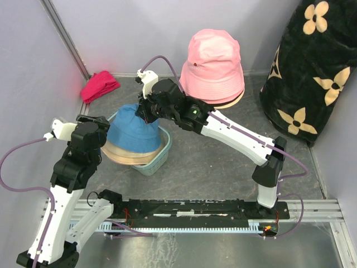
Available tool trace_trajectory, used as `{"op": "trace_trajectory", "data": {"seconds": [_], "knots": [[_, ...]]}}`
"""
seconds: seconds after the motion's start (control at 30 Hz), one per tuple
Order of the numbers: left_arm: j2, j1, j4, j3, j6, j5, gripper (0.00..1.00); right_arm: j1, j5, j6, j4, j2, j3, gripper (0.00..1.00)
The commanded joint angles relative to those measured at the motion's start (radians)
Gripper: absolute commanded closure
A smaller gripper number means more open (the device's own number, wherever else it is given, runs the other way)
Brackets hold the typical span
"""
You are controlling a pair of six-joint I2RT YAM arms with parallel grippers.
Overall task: Stack the hats
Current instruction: Pick up the hat from the bin.
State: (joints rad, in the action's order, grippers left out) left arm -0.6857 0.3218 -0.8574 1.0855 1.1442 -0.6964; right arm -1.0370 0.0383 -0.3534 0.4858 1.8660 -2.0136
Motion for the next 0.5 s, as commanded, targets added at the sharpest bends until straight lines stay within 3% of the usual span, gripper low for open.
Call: {"op": "trace_trajectory", "data": {"seconds": [0.0,0.47], "knots": [[0.028,-0.003,0.031,-0.029,0.078,0.016,0.28,0.000,0.009,0.015,-0.085,-0.050,-0.040,0.99],[0.181,-0.003,0.124,-0.224,0.259,0.018,0.28,0.000,-0.009,0.003,-0.100,-0.085,-0.018,0.99]]}}
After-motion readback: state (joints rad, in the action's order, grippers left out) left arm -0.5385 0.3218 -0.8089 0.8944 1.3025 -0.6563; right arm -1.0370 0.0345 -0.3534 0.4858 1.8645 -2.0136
